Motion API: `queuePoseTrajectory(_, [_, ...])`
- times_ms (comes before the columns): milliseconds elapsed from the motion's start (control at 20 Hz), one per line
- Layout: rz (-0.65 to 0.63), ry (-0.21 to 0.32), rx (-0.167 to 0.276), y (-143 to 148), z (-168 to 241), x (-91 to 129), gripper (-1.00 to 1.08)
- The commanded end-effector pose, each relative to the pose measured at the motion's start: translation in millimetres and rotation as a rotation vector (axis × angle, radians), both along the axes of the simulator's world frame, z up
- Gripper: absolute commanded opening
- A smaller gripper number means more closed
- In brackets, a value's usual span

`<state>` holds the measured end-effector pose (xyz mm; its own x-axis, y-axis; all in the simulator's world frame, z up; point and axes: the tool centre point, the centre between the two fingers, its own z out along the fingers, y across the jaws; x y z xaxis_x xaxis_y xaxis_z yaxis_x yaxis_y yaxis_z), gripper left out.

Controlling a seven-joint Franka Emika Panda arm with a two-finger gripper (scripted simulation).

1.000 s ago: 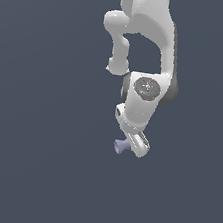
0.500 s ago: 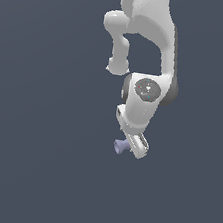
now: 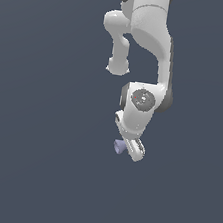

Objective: Pick up the object and move it to a goal position.

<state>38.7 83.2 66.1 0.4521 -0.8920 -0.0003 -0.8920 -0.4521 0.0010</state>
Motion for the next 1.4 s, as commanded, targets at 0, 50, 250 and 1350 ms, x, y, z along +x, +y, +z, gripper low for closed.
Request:
queuePoseTrajectory(0, [-0.001, -0.001, 0.0, 0.0, -8.6, 0.2, 1.0])
queuePoseTrajectory(50, [-0.001, -0.001, 0.0, 0.1, -10.3, 0.5, 1.0])
queuePoseTrajectory(250, [0.0, -0.001, 0.0, 0.5, -10.8, 1.4, -1.0])
queuePoseTrajectory(1350, [-0.001, -0.001, 0.0, 58.0, 8.1, 10.2, -1.0])
